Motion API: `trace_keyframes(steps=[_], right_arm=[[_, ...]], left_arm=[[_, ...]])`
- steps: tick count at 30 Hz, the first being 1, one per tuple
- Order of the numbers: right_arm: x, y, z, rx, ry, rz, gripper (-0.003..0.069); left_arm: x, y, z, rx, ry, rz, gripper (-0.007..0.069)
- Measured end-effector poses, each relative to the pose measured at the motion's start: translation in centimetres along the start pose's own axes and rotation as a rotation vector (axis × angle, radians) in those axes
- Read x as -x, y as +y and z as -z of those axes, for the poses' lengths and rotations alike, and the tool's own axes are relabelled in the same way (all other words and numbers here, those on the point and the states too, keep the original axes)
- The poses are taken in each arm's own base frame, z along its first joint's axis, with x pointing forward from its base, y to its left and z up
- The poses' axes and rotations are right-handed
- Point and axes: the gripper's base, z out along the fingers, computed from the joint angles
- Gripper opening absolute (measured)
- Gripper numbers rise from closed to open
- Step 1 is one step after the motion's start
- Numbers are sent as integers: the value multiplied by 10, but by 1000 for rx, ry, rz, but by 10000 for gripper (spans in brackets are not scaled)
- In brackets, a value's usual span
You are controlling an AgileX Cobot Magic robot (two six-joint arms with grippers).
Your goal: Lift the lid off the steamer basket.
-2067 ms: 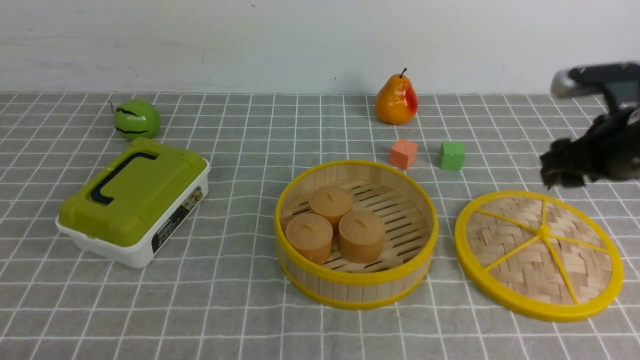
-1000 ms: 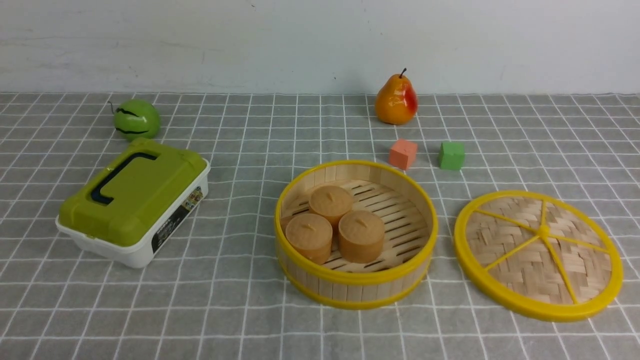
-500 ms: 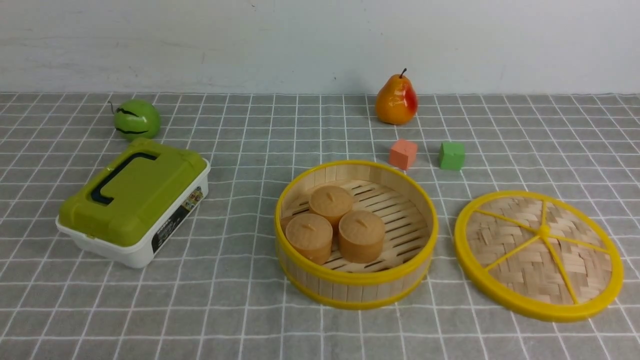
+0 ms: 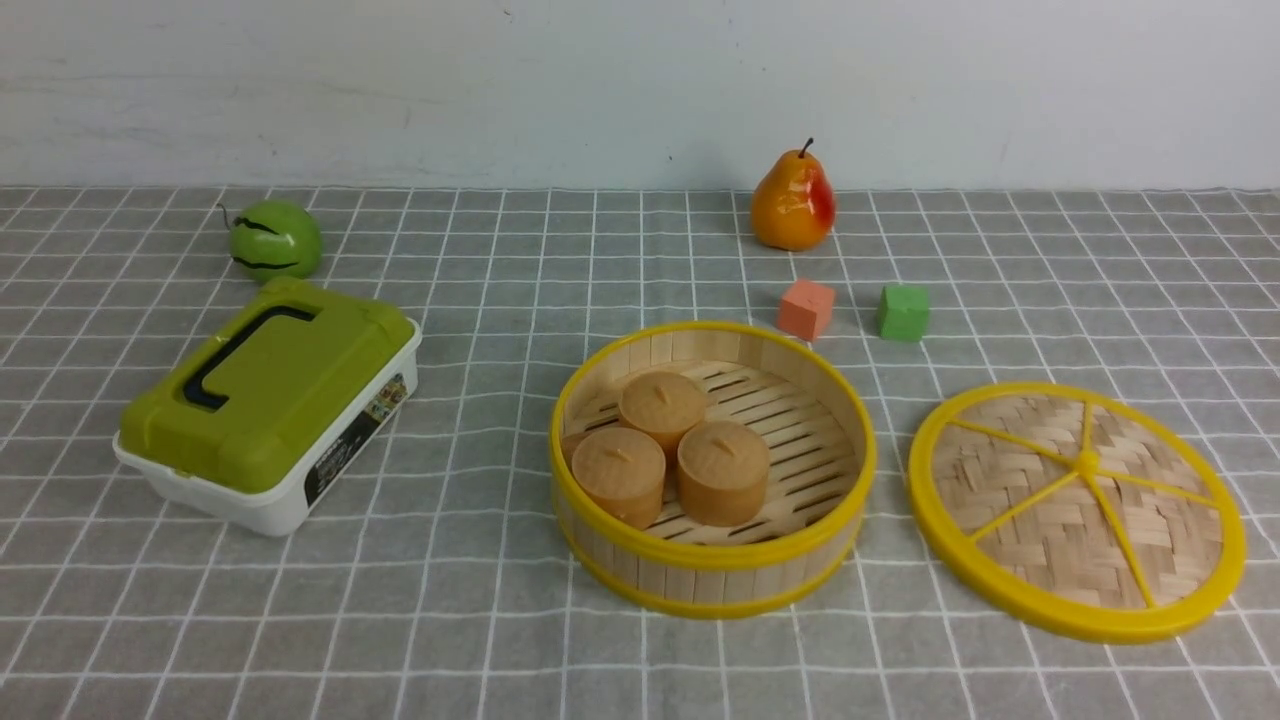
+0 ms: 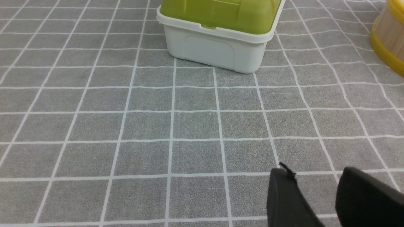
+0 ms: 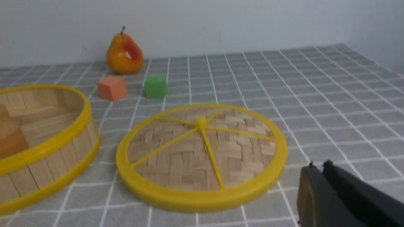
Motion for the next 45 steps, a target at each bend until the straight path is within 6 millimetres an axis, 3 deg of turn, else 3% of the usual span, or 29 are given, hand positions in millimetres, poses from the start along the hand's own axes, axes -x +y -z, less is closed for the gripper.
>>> trace_keyframes(steps=[9,45], right_arm=[[-13,-2,2,-29,160,-27,19],[-13,-2,2,-30,167,-31,60]], left_arm=[[0,0,0,0,0,0,239],[0,0,0,0,0,0,239]])
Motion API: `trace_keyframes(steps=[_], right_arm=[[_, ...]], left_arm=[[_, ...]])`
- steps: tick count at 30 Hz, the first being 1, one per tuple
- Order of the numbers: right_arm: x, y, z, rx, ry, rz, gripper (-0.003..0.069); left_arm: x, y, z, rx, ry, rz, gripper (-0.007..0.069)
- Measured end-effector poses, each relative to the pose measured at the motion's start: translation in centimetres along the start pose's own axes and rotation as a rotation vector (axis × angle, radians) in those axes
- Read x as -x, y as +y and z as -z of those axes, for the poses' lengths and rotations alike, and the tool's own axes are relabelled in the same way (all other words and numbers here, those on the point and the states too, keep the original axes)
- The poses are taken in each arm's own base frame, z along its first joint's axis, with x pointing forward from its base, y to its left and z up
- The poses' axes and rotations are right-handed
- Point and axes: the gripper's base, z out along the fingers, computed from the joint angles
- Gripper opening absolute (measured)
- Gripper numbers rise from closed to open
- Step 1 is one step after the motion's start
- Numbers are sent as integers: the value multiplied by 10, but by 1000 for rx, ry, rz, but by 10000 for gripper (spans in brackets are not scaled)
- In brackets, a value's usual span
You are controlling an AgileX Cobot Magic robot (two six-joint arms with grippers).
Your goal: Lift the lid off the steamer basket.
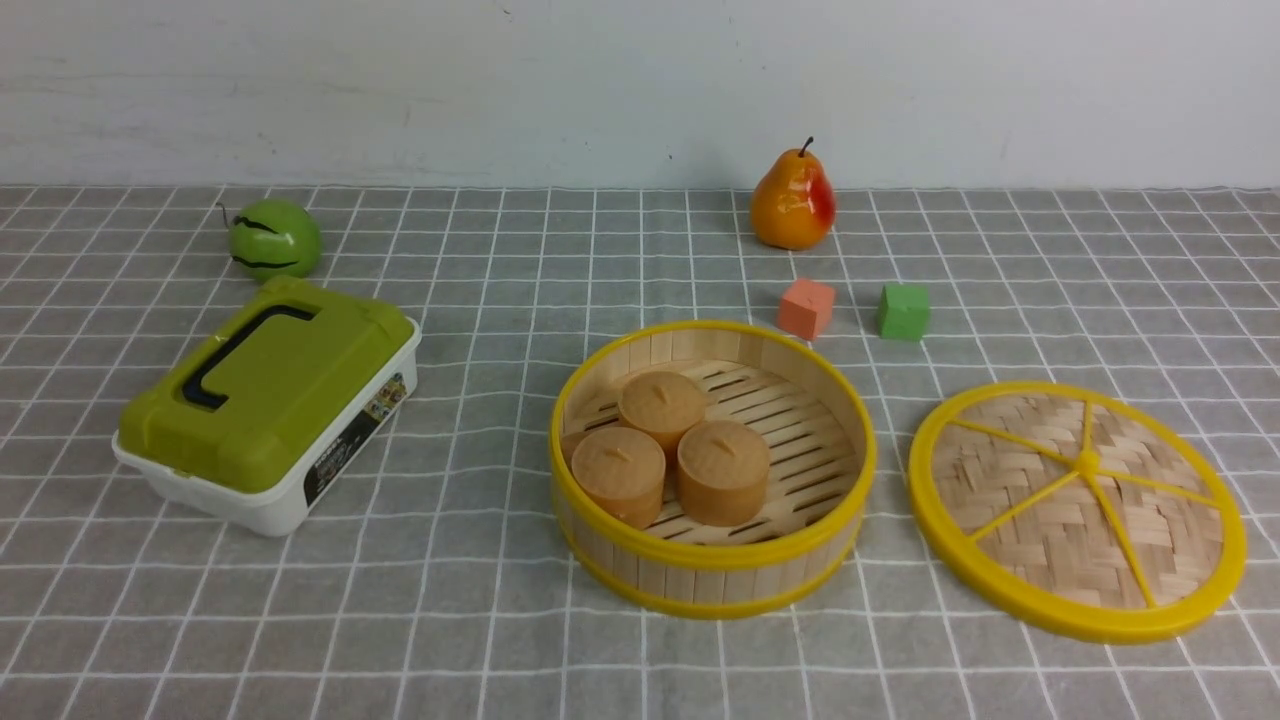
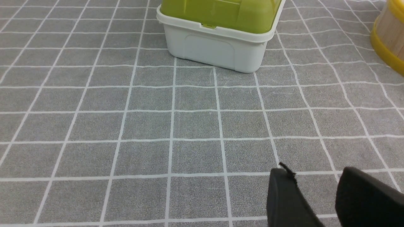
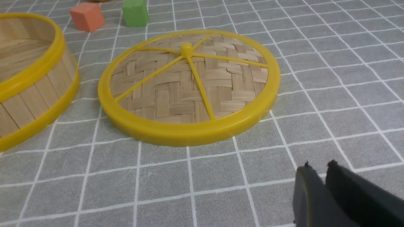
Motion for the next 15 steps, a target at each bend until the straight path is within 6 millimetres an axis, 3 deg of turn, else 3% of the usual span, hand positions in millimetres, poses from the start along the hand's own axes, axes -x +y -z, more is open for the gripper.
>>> trace_keyframes(steps=[15], right_arm=[[0,0,0,0,0,0,67]], left_arm=[[0,0,0,0,-1,0,239]])
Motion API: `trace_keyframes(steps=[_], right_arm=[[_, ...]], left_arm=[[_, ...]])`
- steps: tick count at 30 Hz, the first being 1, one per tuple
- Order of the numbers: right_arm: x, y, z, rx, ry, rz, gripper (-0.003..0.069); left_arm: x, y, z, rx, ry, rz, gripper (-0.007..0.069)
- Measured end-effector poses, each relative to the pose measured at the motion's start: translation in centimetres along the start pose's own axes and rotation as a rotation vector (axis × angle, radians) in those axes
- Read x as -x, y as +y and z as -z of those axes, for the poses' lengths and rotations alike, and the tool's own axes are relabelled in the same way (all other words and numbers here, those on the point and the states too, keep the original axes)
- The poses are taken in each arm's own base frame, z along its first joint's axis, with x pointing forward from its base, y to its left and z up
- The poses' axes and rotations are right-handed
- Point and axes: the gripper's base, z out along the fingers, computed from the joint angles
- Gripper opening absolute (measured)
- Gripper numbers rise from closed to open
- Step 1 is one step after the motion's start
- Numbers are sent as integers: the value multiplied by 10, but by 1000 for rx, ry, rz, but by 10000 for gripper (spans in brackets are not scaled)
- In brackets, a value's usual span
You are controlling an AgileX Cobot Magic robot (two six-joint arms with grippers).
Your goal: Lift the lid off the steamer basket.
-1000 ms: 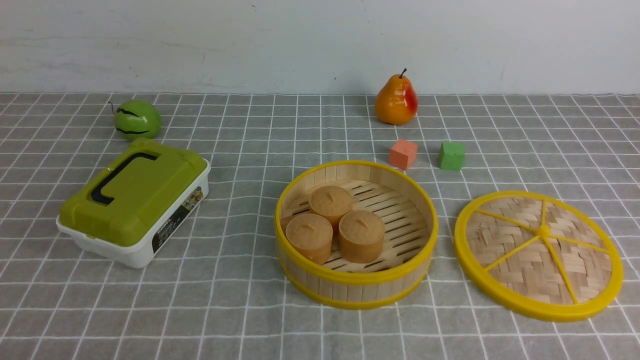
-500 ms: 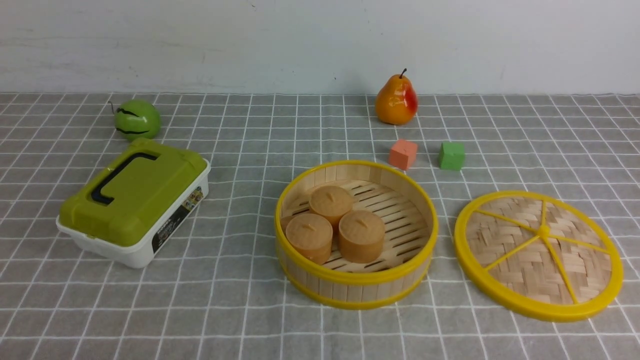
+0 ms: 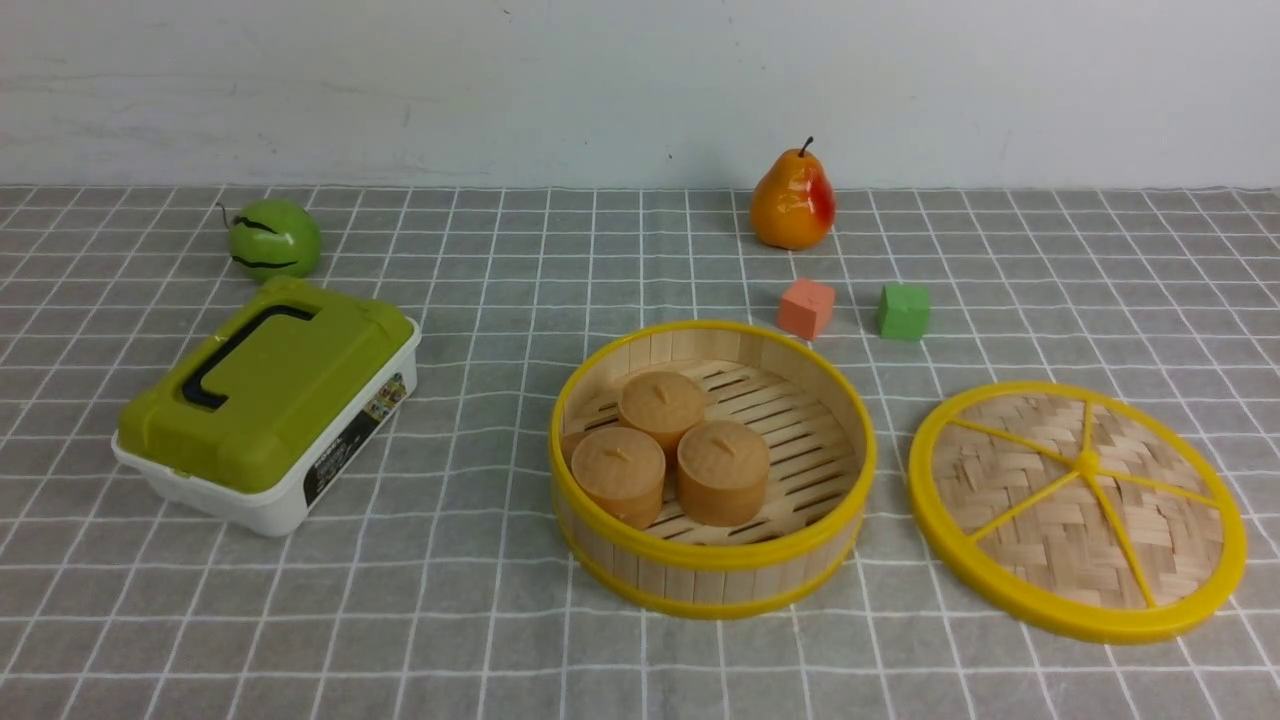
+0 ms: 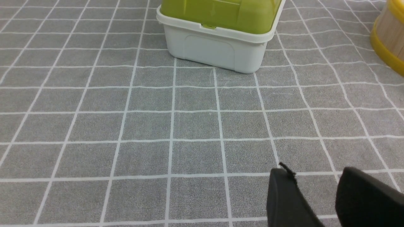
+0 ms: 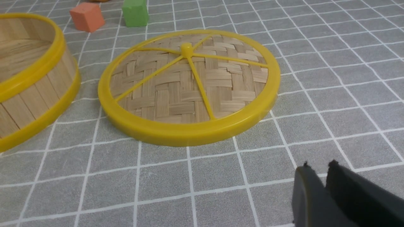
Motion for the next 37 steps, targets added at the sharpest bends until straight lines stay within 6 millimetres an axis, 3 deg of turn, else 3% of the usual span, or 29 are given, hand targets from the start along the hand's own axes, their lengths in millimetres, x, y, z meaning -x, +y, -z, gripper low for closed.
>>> trace_keyframes(steps=[37], right_arm=[[0,0,0,0,0,0,101]], left_arm=[[1,0,0,-1,-7,0,239]])
